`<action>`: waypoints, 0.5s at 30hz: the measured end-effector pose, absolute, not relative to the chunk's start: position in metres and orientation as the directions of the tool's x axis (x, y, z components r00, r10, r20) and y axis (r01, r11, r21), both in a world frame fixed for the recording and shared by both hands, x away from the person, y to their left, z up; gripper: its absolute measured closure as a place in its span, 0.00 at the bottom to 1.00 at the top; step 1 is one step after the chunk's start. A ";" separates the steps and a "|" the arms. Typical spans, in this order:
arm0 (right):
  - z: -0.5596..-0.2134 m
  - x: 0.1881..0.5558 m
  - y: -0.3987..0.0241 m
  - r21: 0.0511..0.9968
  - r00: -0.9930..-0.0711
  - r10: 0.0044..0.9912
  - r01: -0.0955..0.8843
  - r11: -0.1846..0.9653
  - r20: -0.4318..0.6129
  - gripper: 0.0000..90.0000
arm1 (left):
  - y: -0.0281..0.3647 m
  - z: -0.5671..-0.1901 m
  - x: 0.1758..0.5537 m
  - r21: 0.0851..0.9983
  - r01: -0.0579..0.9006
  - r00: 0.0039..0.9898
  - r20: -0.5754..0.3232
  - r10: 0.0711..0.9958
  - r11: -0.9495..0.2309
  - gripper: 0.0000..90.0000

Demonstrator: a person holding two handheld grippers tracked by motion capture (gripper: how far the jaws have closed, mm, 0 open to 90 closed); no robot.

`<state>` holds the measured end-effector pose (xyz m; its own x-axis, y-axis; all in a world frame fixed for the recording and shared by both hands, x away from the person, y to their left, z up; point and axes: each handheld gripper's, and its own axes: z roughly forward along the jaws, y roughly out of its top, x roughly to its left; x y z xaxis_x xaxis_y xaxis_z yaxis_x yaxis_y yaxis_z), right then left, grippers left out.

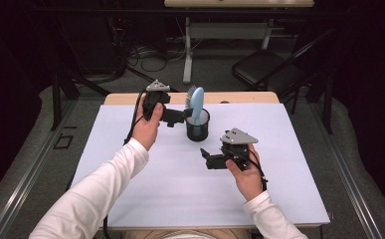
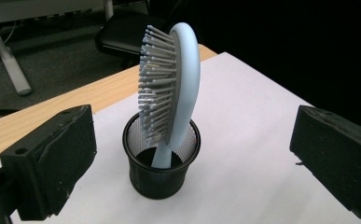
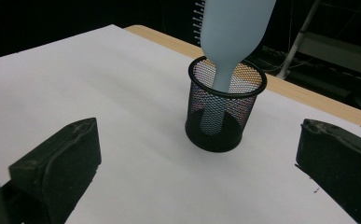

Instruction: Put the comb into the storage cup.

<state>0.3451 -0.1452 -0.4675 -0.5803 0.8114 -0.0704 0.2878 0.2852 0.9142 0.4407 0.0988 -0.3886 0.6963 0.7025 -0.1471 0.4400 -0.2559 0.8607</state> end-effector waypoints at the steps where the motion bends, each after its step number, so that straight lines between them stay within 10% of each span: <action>1: -0.467 0.345 -0.145 0.914 -0.580 0.812 0.288 0.286 -0.071 0.00 | 0.100 -0.388 0.440 0.859 0.440 0.699 -0.145 0.701 -0.261 0.01; 15: -0.465 0.343 -0.146 0.914 -0.579 0.812 0.286 0.287 -0.073 0.00 | 0.125 -0.392 0.424 0.861 0.443 0.706 -0.165 0.689 -0.248 0.01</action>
<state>0.3427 -0.1457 -0.4652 -0.5788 0.8121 -0.0735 0.2859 0.2865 0.9144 0.4241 0.1254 -0.3917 0.7058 0.6890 -0.1649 0.4434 -0.2480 0.8613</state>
